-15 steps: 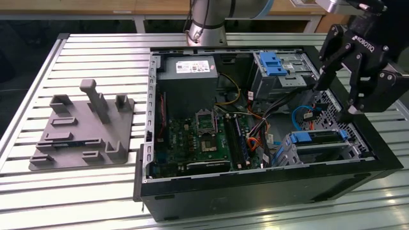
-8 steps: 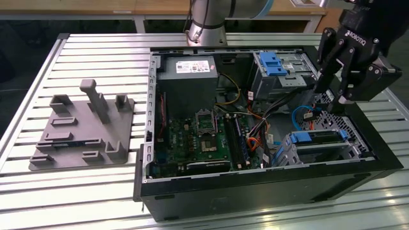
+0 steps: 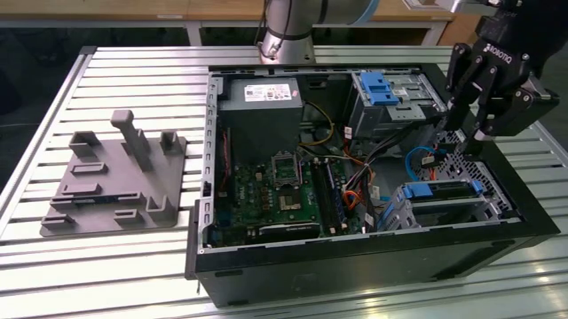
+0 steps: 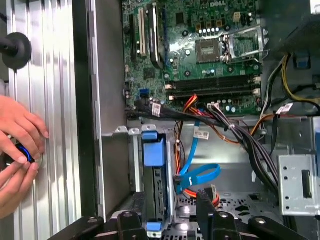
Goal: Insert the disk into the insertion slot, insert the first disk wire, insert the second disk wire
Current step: 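Insert the first disk wire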
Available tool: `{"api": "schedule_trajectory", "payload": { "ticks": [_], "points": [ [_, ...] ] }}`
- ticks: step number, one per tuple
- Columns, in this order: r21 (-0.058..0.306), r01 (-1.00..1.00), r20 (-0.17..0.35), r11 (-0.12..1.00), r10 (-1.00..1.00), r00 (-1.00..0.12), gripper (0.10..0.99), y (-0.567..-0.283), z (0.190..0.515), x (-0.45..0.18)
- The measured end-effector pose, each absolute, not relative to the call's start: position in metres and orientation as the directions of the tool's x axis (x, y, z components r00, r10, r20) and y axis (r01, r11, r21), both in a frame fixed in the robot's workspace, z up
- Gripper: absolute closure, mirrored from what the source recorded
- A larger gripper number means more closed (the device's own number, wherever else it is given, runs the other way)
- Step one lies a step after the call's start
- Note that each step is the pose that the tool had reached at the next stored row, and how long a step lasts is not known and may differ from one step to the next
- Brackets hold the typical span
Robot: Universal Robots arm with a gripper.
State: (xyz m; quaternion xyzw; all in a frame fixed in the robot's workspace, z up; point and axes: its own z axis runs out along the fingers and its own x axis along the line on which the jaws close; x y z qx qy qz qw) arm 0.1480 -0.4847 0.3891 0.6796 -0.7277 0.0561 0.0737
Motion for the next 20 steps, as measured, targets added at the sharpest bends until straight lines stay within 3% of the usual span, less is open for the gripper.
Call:
{"api": "schedule_trajectory", "payload": {
  "ticks": [12, 20],
  "points": [
    [0.016, -0.997, 0.217, 0.070, -0.974, -0.065, 0.561, -0.466, 0.374, 0.164],
    [0.012, -0.997, 0.280, 0.071, -0.958, -0.065, 0.561, -0.439, 0.368, 0.165]
  ]
}}
